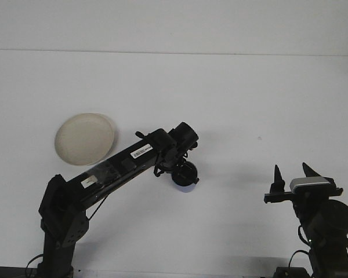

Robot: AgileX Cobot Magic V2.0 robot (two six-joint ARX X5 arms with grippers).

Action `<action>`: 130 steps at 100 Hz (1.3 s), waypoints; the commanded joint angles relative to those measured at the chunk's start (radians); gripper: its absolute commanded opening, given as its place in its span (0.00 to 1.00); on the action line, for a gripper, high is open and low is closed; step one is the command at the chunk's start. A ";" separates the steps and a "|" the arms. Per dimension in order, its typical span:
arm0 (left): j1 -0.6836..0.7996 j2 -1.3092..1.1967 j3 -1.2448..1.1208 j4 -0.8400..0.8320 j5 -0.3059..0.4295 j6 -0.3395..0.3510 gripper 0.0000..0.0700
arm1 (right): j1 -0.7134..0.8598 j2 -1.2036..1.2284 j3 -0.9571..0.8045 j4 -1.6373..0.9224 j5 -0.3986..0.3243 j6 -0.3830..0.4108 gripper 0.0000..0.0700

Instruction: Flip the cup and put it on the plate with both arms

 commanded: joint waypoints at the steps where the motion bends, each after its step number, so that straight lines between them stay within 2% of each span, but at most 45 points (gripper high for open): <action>1: -0.011 0.028 0.025 -0.002 0.003 0.014 0.01 | 0.001 0.003 0.011 0.010 0.000 0.008 0.70; 24: -0.011 0.028 0.064 -0.055 0.003 0.029 0.01 | 0.001 0.003 0.011 0.010 0.000 0.008 0.70; 50: 0.033 0.027 0.269 -0.216 -0.018 0.058 0.01 | 0.001 0.003 0.011 0.010 0.000 0.007 0.70; 64: 0.089 0.027 0.376 -0.283 -0.089 0.061 0.01 | 0.001 0.003 0.011 0.010 0.000 0.007 0.70; 130: 0.636 0.007 0.397 -0.291 -0.146 0.080 0.01 | 0.001 0.003 0.011 0.010 0.001 0.007 0.70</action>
